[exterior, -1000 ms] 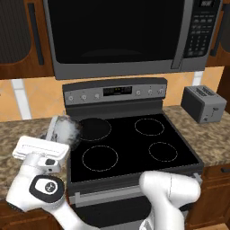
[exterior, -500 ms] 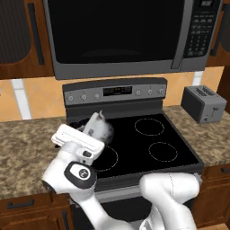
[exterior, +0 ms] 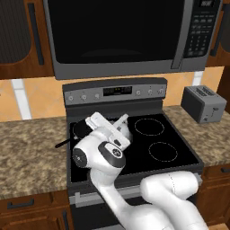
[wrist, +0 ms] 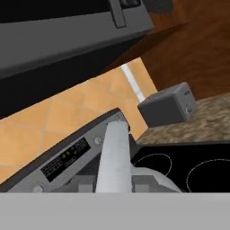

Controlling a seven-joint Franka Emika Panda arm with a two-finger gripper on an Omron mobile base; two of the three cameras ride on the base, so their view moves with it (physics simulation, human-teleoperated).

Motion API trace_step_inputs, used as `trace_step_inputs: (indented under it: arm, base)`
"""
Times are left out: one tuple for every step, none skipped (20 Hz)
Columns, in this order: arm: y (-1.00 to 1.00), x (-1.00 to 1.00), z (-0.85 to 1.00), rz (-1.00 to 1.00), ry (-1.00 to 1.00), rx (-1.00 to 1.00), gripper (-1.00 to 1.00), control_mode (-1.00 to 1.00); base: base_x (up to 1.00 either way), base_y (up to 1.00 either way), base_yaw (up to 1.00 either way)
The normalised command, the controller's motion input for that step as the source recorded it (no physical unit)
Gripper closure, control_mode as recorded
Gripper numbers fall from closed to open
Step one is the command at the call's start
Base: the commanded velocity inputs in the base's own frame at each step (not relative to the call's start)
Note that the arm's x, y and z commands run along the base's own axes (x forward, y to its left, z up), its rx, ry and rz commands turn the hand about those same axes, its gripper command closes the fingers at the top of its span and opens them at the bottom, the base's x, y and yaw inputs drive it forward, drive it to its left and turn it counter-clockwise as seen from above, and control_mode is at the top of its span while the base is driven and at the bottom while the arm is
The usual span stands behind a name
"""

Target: Pick the kettle from the counter and place it on a stove burner. Then turn the burner on.

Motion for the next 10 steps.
trace_step_inputs:
  arm:
    - [-1.0,0.0,0.0,-0.01,0.12,0.37,1.0,-1.0]
    - [-1.0,0.0,0.0,0.0,0.12,0.36,1.0,-1.0]
    - [-1.0,0.0,0.0,0.0,0.11,0.35,1.0,-1.0]
    - [-1.0,0.0,0.0,0.0,0.11,0.36,1.0,-1.0]
    - [-1.0,0.0,0.0,0.0,0.11,0.37,1.0,-1.0]
    - [-1.0,0.0,0.0,0.0,0.12,0.4,1.0,-1.0]
    - [-1.0,0.0,0.0,0.0,0.12,0.41,1.0,-1.0]
    - [-1.0,0.01,0.0,0.0,0.1,0.41,1.0,-1.0]
    - [-1.0,0.11,-0.01,0.0,0.08,0.35,1.0,-1.0]
    - [-1.0,0.14,0.0,0.0,0.04,0.29,1.0,-1.0]
  base:
    - [0.0,0.0,0.0]
    - [0.0,0.0,0.0]
    - [0.0,0.0,0.0]
    - [0.0,0.0,0.0]
    - [0.0,0.0,0.0]
    - [0.0,0.0,0.0]
    - [0.0,0.0,0.0]
    - [0.0,0.0,0.0]
    - [0.0,0.0,0.0]
    - [0.0,0.0,0.0]
